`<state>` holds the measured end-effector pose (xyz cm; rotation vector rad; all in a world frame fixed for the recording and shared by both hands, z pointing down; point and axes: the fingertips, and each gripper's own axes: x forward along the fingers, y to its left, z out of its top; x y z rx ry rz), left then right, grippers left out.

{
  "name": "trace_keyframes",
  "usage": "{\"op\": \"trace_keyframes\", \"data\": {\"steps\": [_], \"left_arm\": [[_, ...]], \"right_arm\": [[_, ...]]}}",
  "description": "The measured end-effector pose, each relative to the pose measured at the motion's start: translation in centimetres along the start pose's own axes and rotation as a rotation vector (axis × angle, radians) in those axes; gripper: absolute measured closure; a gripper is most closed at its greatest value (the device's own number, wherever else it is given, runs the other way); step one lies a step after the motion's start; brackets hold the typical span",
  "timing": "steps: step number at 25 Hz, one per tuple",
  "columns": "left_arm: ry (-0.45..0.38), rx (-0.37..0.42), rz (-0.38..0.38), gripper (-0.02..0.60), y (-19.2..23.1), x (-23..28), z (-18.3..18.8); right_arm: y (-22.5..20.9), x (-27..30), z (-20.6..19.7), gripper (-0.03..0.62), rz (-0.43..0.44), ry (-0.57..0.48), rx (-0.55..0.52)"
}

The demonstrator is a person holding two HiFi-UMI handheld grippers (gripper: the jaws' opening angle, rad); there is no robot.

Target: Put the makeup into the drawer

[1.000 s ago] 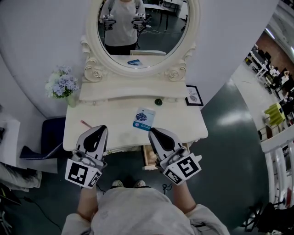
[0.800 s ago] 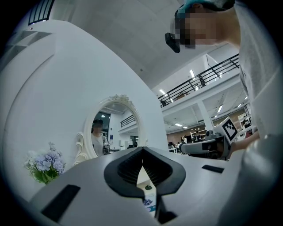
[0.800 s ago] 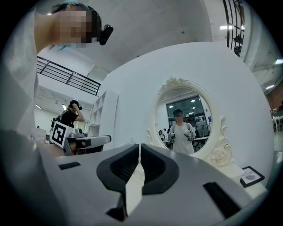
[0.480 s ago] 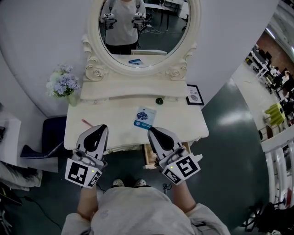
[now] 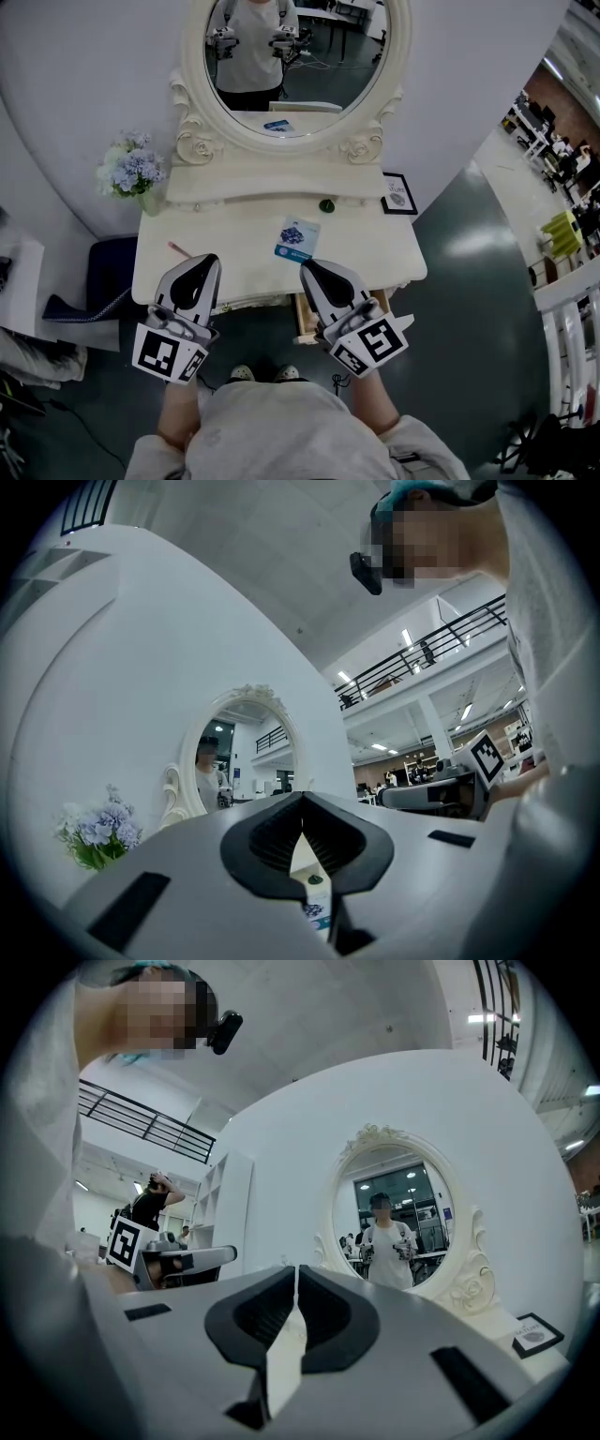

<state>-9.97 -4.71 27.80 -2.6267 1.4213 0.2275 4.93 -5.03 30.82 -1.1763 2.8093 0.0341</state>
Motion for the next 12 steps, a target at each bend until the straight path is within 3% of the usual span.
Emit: {"op": "trace_keyframes", "data": {"steps": [12], "left_arm": [[-0.012,-0.006,0.010,0.568,0.11,-0.33,0.21]], "right_arm": [[0.18,-0.17,-0.01,0.568,0.001,-0.005,0.005]]}}
